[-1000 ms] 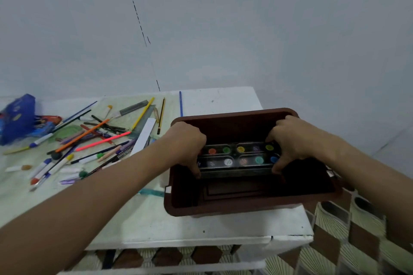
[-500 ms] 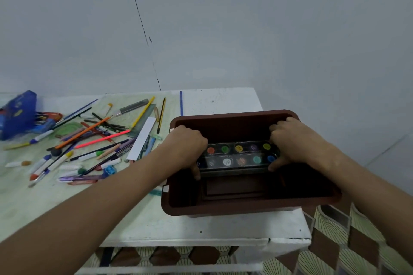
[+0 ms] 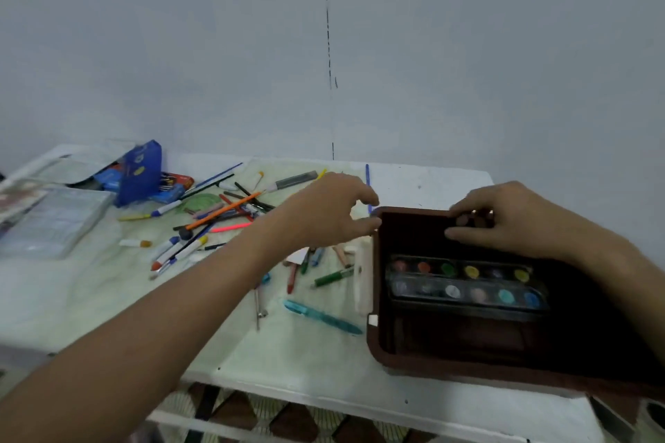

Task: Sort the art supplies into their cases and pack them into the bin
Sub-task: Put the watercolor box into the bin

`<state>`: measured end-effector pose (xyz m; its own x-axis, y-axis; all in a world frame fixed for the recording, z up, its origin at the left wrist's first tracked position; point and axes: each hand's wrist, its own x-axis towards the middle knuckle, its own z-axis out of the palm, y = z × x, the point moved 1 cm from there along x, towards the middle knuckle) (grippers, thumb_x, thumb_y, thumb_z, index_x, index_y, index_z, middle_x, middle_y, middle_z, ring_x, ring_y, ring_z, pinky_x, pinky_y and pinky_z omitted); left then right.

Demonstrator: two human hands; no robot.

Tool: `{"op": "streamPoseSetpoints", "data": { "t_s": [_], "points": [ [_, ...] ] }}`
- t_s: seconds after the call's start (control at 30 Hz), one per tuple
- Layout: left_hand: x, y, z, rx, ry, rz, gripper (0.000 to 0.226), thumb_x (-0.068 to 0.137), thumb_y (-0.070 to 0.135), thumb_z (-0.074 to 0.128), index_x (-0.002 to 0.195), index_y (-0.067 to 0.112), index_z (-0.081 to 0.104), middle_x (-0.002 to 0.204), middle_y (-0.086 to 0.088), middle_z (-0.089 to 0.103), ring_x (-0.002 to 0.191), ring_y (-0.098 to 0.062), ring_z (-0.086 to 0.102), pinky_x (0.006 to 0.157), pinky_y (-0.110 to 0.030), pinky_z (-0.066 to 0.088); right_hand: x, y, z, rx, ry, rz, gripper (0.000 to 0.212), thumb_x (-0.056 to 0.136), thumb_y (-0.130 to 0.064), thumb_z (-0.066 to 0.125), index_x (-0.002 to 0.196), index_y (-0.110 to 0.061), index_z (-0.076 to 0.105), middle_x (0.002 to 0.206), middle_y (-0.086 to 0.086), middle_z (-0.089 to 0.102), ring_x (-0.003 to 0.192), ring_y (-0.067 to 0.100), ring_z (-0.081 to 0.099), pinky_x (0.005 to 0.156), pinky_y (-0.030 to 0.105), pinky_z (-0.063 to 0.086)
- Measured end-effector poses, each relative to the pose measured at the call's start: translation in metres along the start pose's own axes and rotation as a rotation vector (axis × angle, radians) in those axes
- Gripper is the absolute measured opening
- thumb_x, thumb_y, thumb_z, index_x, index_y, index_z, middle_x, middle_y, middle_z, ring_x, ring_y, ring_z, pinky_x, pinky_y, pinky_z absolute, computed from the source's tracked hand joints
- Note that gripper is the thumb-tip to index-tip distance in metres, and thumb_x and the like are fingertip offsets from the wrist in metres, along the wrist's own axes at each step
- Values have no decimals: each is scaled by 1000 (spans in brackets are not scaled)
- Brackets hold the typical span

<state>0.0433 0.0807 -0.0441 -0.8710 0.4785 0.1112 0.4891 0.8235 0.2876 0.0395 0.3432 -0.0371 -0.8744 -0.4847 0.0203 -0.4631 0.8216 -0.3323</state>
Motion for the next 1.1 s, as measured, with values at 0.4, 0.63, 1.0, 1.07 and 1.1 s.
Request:
{"op": "streamPoseSetpoints", "data": {
  "t_s": [0.4, 0.63, 1.0, 1.07, 1.1],
  "points": [
    [-139, -265, -103, -81, 149, -441, 25, 83, 44, 67, 101, 27, 71, 87, 19, 66, 79, 6, 60, 76, -17, 48, 220, -255, 55, 7, -35, -308, 19, 84, -35, 68, 99, -24, 72, 77, -17, 64, 73, 9, 62, 60, 3, 38],
    [-244, -424, -110, -69, 119, -638, 26, 82, 34, 70, 104, 20, 70, 98, 5, 68, 79, -10, 61, 75, -20, 38, 307, -368, 184, 259, -61, -224, 12, 81, -23, 70, 91, -18, 75, 76, -9, 66, 63, -2, 58, 63, 8, 39],
    [-300, -523, -89, -48, 64, -775, 33, 84, 27, 63, 113, 11, 64, 100, -6, 65, 79, -15, 54, 72, -26, 43, 352, -458, 313, 506, -26, 123, 33, 82, -26, 70, 112, -12, 67, 96, -1, 63, 80, 8, 54, 60, 5, 36],
    [-302, -521, -82, -100, 35, -758, 35, 85, 30, 63, 117, 14, 62, 99, -3, 62, 78, -13, 52, 68, -23, 40, 357, -464, 321, 459, -9, 124, 31, 83, -24, 70, 109, -8, 67, 88, 0, 59, 75, 10, 50, 55, 9, 35],
    [-302, -524, -82, -119, 46, -757, 32, 85, 30, 63, 113, 15, 64, 93, -1, 61, 76, -13, 54, 65, -24, 41, 361, -466, 322, 432, -1, 128, 31, 83, -23, 69, 109, -6, 66, 87, 2, 57, 76, 12, 49, 56, 12, 35]
  ]
}}
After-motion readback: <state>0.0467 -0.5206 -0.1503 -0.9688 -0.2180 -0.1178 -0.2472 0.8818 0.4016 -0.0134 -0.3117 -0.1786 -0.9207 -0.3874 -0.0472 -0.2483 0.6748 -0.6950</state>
